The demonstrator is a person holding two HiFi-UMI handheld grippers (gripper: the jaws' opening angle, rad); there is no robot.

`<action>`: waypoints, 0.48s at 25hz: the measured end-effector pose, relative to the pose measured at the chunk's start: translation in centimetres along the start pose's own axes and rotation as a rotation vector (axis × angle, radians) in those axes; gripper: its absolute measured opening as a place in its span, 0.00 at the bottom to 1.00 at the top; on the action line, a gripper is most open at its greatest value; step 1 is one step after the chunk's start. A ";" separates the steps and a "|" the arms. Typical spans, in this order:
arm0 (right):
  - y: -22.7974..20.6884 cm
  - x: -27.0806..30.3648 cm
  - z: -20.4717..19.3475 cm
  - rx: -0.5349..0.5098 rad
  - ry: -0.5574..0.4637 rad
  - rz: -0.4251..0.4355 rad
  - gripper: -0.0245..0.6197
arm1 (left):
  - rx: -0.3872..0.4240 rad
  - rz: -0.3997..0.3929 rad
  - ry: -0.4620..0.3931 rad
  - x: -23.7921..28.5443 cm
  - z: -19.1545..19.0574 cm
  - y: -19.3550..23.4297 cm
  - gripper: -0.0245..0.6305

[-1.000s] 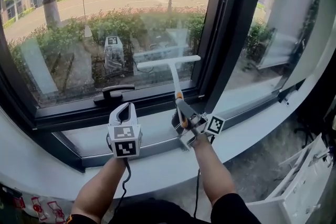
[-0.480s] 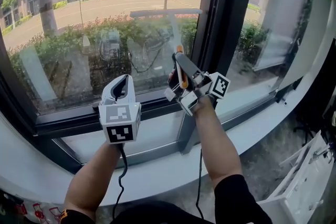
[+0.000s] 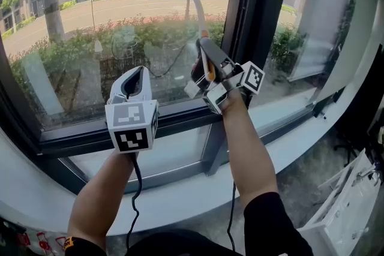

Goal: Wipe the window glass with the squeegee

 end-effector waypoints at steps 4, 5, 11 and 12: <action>0.0 -0.8 -0.3 0.014 -0.007 -0.006 0.11 | 0.008 0.000 0.011 0.1 -0.5 -0.4 0.07; 0.1 -1.3 -0.6 0.021 -0.008 -0.010 0.11 | 0.007 -0.002 0.014 0.0 -0.7 -0.5 0.07; -1.1 -5.8 -3.2 0.075 -0.035 -0.043 0.11 | 0.003 -0.017 0.044 -0.4 -2.2 -1.4 0.07; -1.3 -6.5 -3.8 0.085 -0.039 -0.049 0.11 | 0.002 -0.020 0.050 -0.5 -2.5 -1.5 0.07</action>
Point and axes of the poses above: the fingertips, and each gripper's own axes: x forward along the fingers, y to its left, z out of its top, the point moved 3 cm from there along -x, backward along the fingers, and after that the axes turned 6 degrees about z, right-handed, at the moved point
